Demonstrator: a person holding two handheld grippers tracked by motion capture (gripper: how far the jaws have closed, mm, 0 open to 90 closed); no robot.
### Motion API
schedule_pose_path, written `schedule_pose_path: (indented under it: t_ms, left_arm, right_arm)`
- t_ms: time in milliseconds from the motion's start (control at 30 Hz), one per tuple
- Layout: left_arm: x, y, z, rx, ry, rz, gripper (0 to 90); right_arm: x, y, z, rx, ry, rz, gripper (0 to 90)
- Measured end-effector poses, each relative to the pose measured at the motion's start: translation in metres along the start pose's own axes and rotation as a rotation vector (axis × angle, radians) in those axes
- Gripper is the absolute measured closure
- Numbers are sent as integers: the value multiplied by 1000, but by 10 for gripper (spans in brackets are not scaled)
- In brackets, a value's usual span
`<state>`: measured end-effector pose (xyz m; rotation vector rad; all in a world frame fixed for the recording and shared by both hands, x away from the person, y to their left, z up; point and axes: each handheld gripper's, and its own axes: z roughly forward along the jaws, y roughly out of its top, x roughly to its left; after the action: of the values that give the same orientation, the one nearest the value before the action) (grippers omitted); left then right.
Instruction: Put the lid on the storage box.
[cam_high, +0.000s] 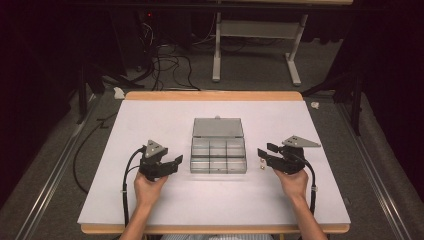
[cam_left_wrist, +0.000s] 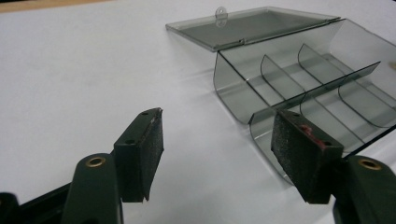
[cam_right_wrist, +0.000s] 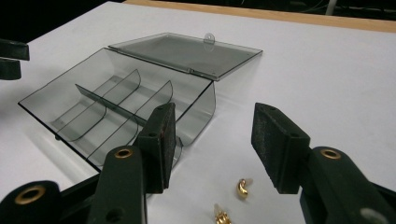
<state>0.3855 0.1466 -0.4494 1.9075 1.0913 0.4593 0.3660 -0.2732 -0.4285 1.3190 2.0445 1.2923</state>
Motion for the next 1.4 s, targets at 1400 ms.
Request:
schedule_pose_path:
  t_ms: [1400]
  left_arm:
    - [-2, -33, 16, 128, 80, 36, 333]
  right_arm:
    - [-7, -46, 0, 140, -68, -26, 706]
